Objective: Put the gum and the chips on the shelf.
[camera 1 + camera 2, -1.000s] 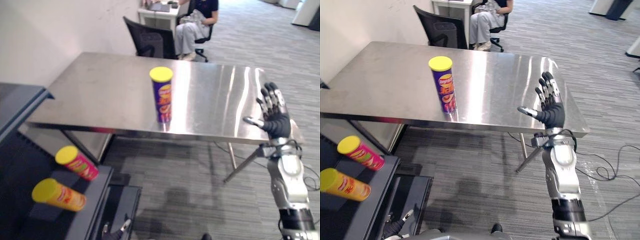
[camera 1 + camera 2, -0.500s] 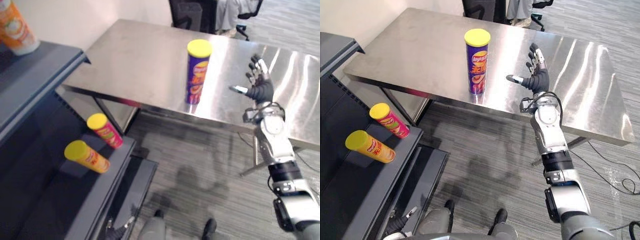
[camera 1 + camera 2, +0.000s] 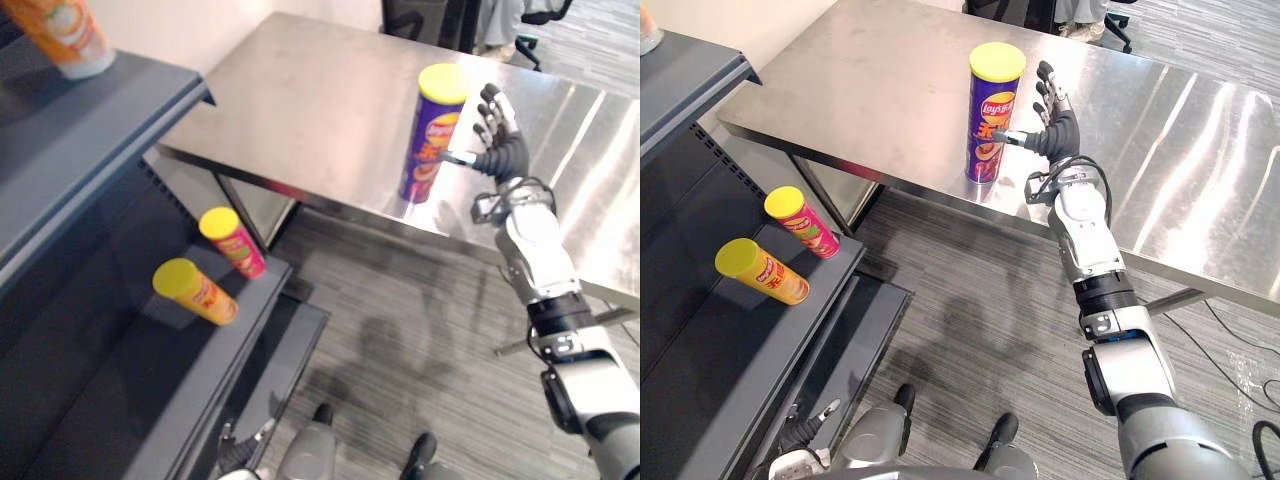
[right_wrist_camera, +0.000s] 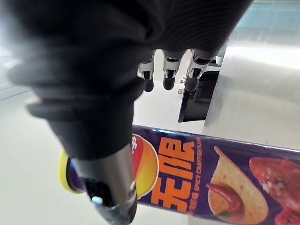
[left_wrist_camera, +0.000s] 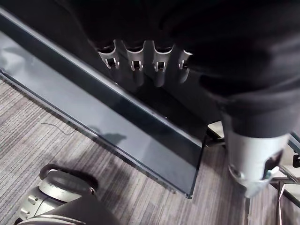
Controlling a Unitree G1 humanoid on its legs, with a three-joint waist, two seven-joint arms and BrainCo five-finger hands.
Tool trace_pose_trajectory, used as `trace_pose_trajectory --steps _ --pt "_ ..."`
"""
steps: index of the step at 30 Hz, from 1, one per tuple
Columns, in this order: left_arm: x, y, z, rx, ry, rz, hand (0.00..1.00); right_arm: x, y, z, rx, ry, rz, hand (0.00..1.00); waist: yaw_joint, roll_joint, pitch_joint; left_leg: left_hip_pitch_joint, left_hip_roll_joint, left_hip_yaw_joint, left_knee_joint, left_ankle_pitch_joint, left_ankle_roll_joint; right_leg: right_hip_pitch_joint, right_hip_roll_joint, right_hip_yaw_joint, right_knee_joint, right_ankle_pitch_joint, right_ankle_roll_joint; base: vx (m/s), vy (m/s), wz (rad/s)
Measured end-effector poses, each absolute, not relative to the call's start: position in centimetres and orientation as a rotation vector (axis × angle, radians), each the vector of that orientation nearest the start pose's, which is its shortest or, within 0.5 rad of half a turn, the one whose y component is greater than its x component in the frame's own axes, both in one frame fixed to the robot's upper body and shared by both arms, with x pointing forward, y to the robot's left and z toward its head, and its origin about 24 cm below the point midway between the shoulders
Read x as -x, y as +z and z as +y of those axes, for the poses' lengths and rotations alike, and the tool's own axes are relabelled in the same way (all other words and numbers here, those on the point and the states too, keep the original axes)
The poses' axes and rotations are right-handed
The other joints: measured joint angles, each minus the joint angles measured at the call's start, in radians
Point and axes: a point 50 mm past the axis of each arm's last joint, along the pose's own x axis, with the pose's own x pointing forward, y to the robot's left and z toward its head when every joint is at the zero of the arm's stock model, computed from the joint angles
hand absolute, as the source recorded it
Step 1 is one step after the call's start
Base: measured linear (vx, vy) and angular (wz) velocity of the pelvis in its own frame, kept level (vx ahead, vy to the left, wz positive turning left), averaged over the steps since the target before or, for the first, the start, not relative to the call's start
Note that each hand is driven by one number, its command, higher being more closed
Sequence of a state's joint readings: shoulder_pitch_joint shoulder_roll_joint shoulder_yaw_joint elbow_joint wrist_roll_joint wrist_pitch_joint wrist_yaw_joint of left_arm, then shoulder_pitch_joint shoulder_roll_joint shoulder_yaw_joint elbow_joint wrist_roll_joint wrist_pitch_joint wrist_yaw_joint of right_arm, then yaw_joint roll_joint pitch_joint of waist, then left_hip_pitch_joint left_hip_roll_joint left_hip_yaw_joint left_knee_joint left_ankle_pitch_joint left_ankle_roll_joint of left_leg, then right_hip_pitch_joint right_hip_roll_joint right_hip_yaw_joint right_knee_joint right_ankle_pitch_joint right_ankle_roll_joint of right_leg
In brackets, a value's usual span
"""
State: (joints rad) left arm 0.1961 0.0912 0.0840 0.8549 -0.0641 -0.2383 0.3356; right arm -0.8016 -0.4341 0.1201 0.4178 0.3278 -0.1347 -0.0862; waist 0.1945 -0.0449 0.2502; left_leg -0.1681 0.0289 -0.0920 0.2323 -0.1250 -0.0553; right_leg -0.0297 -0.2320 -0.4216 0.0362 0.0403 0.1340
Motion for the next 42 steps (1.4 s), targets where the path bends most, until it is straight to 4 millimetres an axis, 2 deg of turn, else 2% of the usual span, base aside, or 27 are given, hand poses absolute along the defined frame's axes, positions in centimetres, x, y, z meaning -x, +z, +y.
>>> trace_pose_trajectory --steps 15,24,42 --pt "-10.7 -13.2 21.7 -0.139 0.490 0.772 0.00 -37.5 21.3 -17.5 0.069 0.022 -0.442 0.00 0.021 -0.009 0.005 0.017 0.019 -0.001 -0.070 0.056 -0.014 -0.015 -0.001 -0.020 0.022 -0.004 -0.006 -0.03 -0.016 0.02" --pt "-10.9 -13.1 21.6 -0.137 0.485 0.765 0.00 -38.2 20.4 -17.1 0.025 0.015 -0.385 0.00 0.027 -0.009 0.005 0.018 0.021 -0.005 -0.073 0.063 -0.017 -0.019 -0.004 -0.028 0.041 -0.014 -0.010 0.00 -0.004 0.01" --pt "-11.1 -13.0 21.5 -0.110 0.490 0.754 0.00 -38.9 21.2 -17.4 0.009 -0.015 -0.385 0.00 0.033 -0.010 0.005 -0.005 0.022 -0.030 -0.072 0.077 -0.031 -0.095 -0.051 -0.059 0.218 -0.122 -0.018 0.00 -0.020 0.06"
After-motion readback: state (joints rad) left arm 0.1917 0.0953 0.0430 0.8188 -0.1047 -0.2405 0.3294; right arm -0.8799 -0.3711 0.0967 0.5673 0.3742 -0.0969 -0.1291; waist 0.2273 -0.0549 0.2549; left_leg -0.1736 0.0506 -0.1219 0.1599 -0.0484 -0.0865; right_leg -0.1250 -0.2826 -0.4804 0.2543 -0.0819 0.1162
